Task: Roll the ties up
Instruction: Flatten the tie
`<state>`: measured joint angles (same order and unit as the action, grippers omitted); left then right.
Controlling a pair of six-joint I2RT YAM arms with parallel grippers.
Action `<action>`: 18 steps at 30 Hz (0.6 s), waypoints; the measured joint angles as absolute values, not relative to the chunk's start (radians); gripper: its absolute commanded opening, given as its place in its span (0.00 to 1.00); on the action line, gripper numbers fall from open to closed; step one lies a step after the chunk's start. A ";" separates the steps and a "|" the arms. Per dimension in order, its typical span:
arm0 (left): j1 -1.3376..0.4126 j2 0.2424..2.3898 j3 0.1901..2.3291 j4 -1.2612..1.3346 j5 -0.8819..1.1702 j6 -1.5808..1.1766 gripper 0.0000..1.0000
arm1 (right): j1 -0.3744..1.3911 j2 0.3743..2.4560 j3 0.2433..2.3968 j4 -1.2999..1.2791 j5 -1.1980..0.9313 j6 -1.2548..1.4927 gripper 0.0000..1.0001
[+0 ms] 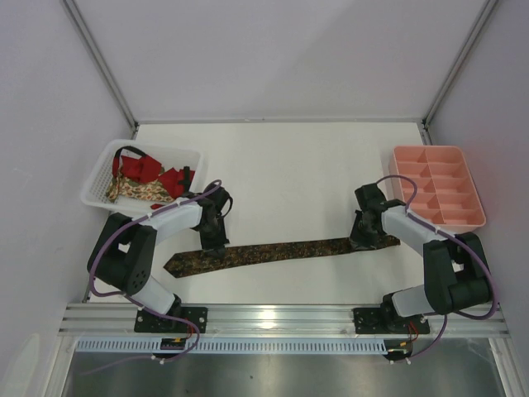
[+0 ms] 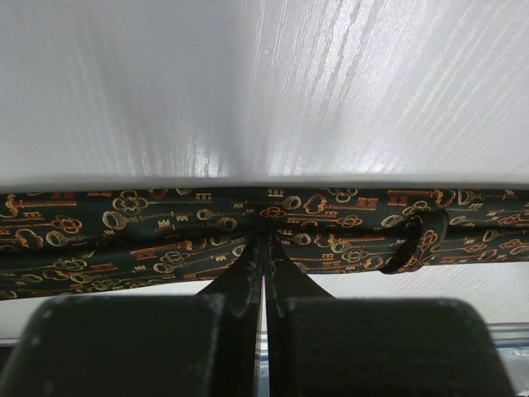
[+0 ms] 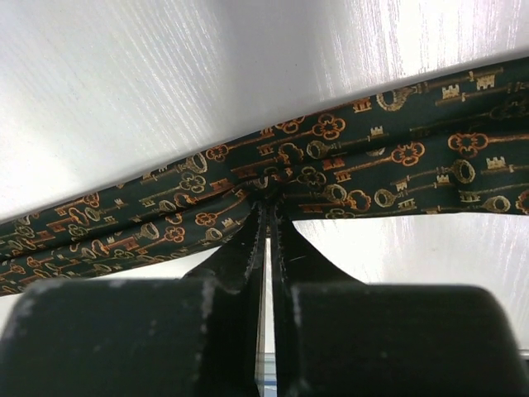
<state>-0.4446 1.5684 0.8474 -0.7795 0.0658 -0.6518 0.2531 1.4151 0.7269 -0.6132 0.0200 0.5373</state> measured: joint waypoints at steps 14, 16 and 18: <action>-0.438 1.570 0.852 -0.785 0.070 -0.646 0.01 | 0.260 1.416 0.856 -0.698 0.041 0.541 0.00; -0.437 1.570 0.855 -0.787 0.064 -0.646 0.01 | 0.259 1.424 0.858 -0.698 0.041 0.540 0.00; -0.436 1.570 0.857 -0.788 0.057 -0.646 0.01 | 0.257 1.452 0.865 -0.696 0.040 0.538 0.00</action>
<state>-0.4358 1.5703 0.8570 -0.7876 0.0566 -0.6456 0.2569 1.4521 0.8650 -0.6956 0.0402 0.5385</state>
